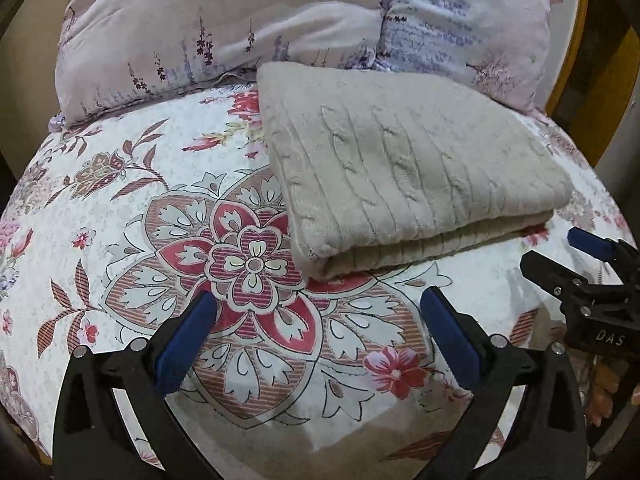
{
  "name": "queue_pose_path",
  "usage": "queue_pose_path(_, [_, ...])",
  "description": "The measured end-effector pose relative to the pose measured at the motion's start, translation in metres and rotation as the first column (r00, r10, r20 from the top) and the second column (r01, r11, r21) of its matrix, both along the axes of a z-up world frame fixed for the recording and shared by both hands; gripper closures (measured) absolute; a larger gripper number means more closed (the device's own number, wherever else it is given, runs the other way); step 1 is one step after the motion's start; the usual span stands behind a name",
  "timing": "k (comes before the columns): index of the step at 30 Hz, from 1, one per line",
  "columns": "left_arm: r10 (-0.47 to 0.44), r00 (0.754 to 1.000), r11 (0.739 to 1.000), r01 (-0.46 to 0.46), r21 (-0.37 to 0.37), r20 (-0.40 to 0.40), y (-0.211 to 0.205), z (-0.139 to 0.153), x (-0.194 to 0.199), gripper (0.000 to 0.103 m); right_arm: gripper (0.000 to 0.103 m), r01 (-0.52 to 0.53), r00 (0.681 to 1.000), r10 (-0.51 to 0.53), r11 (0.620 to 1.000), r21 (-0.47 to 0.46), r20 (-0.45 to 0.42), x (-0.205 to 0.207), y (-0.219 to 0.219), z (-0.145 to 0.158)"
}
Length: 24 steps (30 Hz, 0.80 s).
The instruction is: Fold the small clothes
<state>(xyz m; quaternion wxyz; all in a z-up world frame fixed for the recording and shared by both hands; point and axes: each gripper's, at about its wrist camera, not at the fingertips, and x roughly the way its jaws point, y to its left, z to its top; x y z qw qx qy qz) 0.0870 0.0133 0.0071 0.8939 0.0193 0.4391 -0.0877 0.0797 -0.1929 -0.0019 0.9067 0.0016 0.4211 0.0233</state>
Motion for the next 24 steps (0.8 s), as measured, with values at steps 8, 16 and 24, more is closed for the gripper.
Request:
queue_pose_path(8, [0.003,1.000,0.998,-0.003,0.065,-0.006,-0.0068,-0.0029,0.0034,0.001,0.002,0.037,0.999,-0.038,0.999,-0.020,-0.033,0.0023,-0.0003,-0.0086])
queue_pose_path(16, [0.003,1.000,0.998,-0.003,0.065,-0.001,-0.0056,-0.0029,0.0058,0.001,0.002,0.042,0.999,-0.042,0.999,-0.023,-0.013,0.0008,-0.0004,-0.0103])
queue_pose_path(24, [0.004,1.000,0.998,-0.004,0.065,-0.002,-0.0060,-0.0027,0.0055,0.001,0.002,0.044,0.999,-0.044,0.999,-0.021,-0.007,-0.0001,-0.0012,-0.0103])
